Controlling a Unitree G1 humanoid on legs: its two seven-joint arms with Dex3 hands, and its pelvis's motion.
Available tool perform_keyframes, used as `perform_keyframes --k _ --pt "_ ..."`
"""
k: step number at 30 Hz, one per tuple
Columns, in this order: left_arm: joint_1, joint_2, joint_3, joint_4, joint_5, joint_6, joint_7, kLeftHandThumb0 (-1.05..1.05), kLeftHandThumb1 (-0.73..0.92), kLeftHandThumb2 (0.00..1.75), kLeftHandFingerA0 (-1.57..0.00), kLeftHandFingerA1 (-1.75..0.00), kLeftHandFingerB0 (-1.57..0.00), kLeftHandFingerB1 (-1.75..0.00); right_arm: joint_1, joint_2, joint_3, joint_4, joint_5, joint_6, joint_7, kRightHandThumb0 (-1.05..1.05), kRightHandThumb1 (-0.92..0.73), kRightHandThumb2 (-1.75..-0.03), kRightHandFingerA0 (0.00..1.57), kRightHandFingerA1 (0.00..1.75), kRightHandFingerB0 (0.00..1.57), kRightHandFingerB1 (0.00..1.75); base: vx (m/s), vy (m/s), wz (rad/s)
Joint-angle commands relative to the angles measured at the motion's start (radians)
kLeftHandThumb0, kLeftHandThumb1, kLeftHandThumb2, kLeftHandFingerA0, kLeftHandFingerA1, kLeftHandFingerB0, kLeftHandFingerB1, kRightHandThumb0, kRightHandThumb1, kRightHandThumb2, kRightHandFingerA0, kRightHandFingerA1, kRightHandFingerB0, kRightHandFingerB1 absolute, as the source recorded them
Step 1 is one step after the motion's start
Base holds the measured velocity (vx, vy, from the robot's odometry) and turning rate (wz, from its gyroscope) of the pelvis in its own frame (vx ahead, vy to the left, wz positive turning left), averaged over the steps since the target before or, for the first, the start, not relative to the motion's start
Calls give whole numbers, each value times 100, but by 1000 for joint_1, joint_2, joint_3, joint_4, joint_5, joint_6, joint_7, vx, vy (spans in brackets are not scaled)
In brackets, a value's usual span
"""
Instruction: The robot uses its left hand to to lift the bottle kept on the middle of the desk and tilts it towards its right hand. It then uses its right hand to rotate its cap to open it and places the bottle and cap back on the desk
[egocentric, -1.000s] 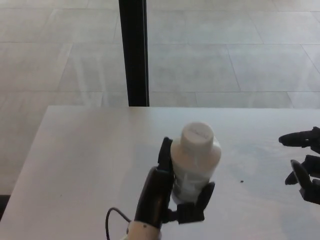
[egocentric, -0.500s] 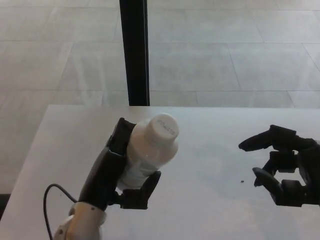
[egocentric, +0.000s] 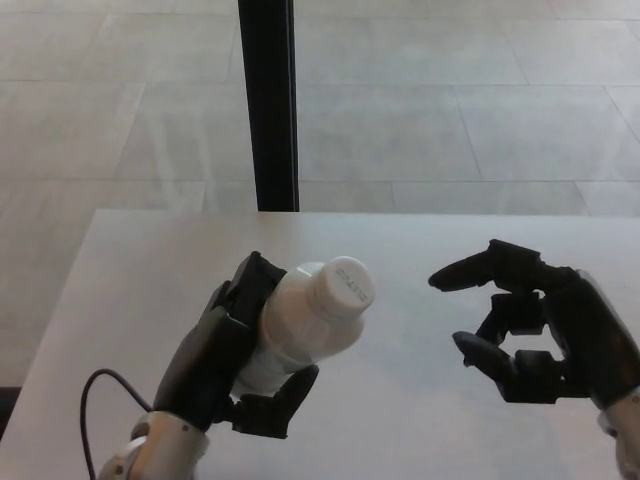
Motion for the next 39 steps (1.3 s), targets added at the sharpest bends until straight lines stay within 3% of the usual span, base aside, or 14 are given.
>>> perform_keyframes --k 1,6,17,18,23,25,27,28,29,31,34,35,37,39 --pt "3 -24 0 -4 20 29 1 -14 43 139 -95 -175 -81 -175 -14 11 27 28 -66 43 -30 -105 -65 -62 110 109 47 85 0 0 0" --pt "0 -58 12 7 14 28 13 -15 43 140 -96 -175 -81 -175 -1 21 43 34 -71 44 -26 -102 -43 -95 120 112 48 81 0 0 0" --pt "4 -65 14 11 37 18 6 -14 45 138 -94 -175 -80 -175 -9 43 41 27 -93 38 -61 -100 -46 -97 116 116 41 78 0 0 0" --pt "6 -65 15 9 34 28 1 -13 46 136 -94 -175 -80 -175 -11 45 37 22 -89 35 -61 -39 -8 -86 122 116 36 69 0 0 0" --pt "14 -61 16 8 31 26 -10 -13 46 133 -93 -175 -76 -175 -22 54 29 -3 -86 17 -63 -99 -48 -97 110 115 41 76 0 0 0" --pt "28 -58 17 -8 32 45 -16 -13 45 136 -92 -175 -77 -175 -28 50 44 -30 -112 23 -59 -104 -66 -60 104 116 40 77 0 0 0" --pt "29 -57 15 -11 38 52 -17 -13 45 136 -93 -175 -77 -175 -30 51 45 -39 -110 26 -57 -105 -49 -85 105 113 42 75 0 0 0" --pt "31 -54 13 -16 41 65 -23 -15 45 135 -89 -175 -79 -173 -32 51 45 -50 -110 30 -54 -104 -67 -60 102 114 42 76 0 0 0" --pt "32 -52 11 -19 47 70 -25 -14 46 134 -89 -175 -78 -172 -33 53 45 -57 -109 35 -51 -99 -50 -98 107 113 42 74 0 0 0" --pt "34 -46 8 -26 55 76 -29 -14 45 134 -89 -175 -79 -172 -34 57 46 -69 -106 40 -48 -103 -65 -61 103 113 42 75 0 0 0" --pt "31 -51 16 -5 40 44 -18 -7 44 139 -97 -175 -81 -175 -26 65 57 -92 -109 43 -48 -103 -66 -60 104 112 44 76 0 0 0" --pt "29 -51 19 5 33 25 -16 -7 45 138 -98 -175 -82 -175 -24 66 58 -89 -107 36 -48 -97 -49 -98 108 111 44 74 0 0 0" --pt "25 -48 18 10 42 20 -13 -12 46 134 -92 -175 -83 -173 -20 68 62 -89 -100 31 -43 -103 -65 -60 105 110 47 76 0 0 0" --pt "17 -41 14 25 56 0 -4 -14 48 130 -90 -175 -80 -173 -15 70 66 -85 -92 16 -40 -97 -49 -96 107 108 44 74 0 0 0"
